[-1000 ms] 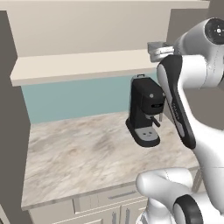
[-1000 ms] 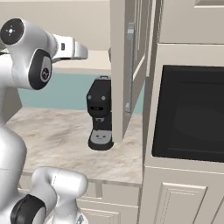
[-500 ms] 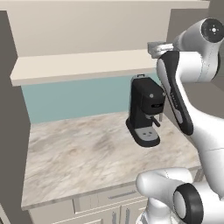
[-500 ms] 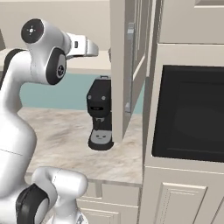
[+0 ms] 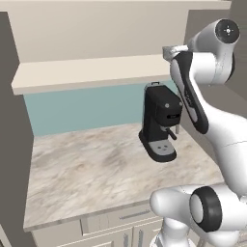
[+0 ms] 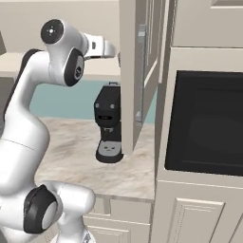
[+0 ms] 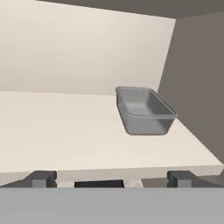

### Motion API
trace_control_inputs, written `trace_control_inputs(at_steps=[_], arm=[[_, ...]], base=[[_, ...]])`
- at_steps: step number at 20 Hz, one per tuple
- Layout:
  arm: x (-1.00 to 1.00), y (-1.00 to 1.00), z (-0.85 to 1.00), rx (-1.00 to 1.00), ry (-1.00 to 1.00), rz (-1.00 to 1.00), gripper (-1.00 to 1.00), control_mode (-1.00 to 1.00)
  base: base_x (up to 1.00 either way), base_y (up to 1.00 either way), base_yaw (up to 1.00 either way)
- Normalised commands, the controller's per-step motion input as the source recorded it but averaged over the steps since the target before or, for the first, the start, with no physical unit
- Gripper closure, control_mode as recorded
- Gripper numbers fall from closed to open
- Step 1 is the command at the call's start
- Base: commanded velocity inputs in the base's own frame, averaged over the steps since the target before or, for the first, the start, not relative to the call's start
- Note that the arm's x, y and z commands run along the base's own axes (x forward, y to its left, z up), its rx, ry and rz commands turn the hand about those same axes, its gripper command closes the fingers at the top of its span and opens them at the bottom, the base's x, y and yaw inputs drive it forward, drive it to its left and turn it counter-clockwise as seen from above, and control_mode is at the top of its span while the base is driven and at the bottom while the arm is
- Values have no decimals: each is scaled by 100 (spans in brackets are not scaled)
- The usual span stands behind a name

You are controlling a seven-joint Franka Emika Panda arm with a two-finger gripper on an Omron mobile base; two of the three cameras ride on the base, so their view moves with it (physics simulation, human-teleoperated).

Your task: Retrieve the tupperware and aluminum foil from the cabinet and place them on the dining counter near the plate with cucumber and sweet potato to prepare for storing leftovers.

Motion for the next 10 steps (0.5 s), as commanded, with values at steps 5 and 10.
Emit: trace_control_inputs(at_steps=[5, 10], arm=[[43, -14, -6, 0, 0, 0, -100, -100], [44, -5, -16, 0, 0, 0, -100, -100]], base=[[0, 0, 0], [0, 0, 0]])
